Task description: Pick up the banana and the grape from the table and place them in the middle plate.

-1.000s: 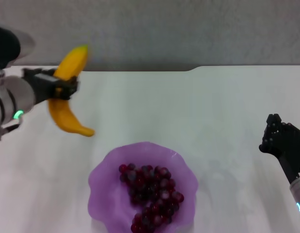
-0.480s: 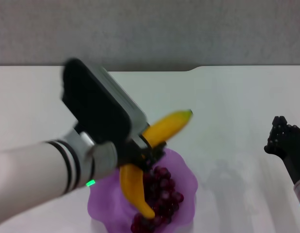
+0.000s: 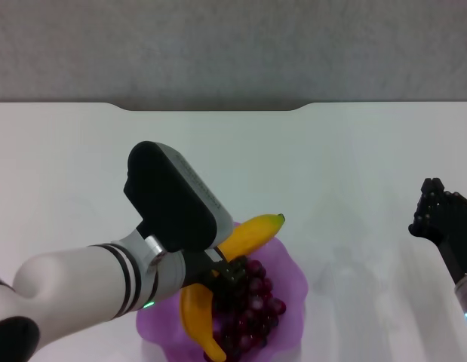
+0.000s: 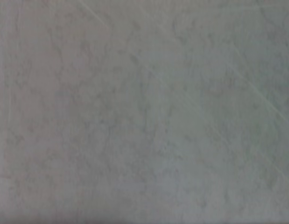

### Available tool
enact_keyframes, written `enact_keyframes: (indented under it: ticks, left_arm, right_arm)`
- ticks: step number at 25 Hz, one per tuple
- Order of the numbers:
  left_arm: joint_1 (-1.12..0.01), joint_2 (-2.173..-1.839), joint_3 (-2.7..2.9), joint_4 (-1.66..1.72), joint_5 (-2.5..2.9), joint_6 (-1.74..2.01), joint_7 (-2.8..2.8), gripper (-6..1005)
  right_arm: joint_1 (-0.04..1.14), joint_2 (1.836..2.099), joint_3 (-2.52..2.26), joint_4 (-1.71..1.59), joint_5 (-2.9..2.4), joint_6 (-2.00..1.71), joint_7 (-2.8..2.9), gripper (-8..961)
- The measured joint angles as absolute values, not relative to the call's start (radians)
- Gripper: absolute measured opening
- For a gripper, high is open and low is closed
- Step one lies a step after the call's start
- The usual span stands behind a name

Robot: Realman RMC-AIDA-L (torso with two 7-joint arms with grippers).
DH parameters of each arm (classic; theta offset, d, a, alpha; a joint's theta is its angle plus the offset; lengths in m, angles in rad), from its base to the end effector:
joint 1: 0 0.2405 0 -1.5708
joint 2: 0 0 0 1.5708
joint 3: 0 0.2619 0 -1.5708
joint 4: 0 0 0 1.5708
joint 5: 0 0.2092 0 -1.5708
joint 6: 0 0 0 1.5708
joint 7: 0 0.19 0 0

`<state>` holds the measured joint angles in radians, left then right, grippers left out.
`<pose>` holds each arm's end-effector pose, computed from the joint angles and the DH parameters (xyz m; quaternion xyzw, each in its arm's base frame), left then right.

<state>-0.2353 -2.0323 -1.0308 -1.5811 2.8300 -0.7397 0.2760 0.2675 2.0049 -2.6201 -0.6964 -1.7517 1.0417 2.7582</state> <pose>-0.1729 0.3301 -0.1204 -0.9319 -0.1534 0.0457 0.3254 0.3075 0.3421 -0.0590 -0.6817 0.2795 0.2474 0.6293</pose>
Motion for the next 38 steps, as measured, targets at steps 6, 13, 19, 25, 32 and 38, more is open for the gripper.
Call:
enact_keyframes:
  ticks: [6, 13, 19, 25, 32, 38]
  left_arm:
    - [-0.246, -2.032, -1.025, -1.557, 2.836, -0.733, 0.275, 489]
    - [-0.247, -2.032, -1.017, -1.557, 2.842, -0.733, 0.275, 577]
    - [-0.247, -2.031, -1.020, -1.567, 2.843, -0.727, 0.275, 753]
    - [-0.226, -2.026, -1.039, -1.604, 2.843, -0.652, 0.292, 882]
    - [-0.171, -2.026, -1.088, -1.656, 2.845, -0.522, 0.330, 877]
    - [-0.043, -2.025, -1.121, -1.693, 2.845, -0.293, 0.366, 769]
  right_arm:
    - [0.268, 2.005, -2.620, -0.697, -1.752, 1.042, 2.758, 41]
    - [0.268, 2.005, -2.620, -0.696, -1.752, 1.042, 2.758, 41]
    - [0.268, 2.005, -2.620, -0.696, -1.752, 1.042, 2.758, 42]
    - [0.268, 2.005, -2.620, -0.695, -1.752, 1.042, 2.758, 42]
    - [0.268, 2.005, -2.620, -0.695, -1.752, 1.042, 2.758, 42]
    - [0.268, 2.005, -2.620, -0.694, -1.752, 1.041, 2.758, 41]
